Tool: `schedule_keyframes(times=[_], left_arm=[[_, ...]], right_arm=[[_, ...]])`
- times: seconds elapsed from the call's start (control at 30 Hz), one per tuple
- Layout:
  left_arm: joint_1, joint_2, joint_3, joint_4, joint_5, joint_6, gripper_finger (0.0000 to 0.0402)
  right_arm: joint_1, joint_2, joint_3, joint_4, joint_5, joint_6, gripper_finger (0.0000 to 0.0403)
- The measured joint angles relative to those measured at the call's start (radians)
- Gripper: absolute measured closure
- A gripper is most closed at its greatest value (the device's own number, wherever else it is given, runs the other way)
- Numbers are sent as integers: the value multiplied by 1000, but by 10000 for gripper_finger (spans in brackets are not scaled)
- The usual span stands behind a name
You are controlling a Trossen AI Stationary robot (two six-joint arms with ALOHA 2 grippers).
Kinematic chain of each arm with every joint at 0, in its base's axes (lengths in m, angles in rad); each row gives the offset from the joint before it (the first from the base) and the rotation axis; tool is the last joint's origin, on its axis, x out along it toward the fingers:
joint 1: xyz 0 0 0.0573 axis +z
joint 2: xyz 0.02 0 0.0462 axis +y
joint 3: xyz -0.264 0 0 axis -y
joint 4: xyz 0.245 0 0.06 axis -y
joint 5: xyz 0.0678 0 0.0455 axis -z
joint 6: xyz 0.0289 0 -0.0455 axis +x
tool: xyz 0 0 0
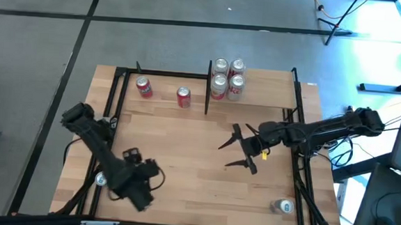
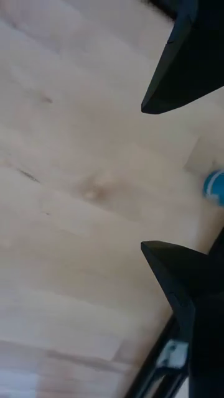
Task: Place canned beverage on shelf
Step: Put the left blue soda can on the shelf
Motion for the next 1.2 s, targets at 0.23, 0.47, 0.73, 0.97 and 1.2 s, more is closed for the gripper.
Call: schedule_keyframes(times=[0.23, 0.47, 0.73, 0.97, 1.2], left_arm=[[-156, -134, -34, -36, -12, -361, 56], [-322, -307, -204, -33, -15, -805, 56], [-380, -338, -278, 4, 65, -914, 56], [-380, -338, -353, 50, 248, -935, 56], [-379, -338, -357, 79, 240, -911, 56]], right_arm=[[0, 29, 1, 103, 67, -49, 113], [-1, 31, 1, 100, 103, -104, 113], [-1, 31, 1, 100, 108, -105, 113], [-1, 37, 1, 93, 108, -103, 113], [-1, 49, 1, 94, 108, -102, 113]])
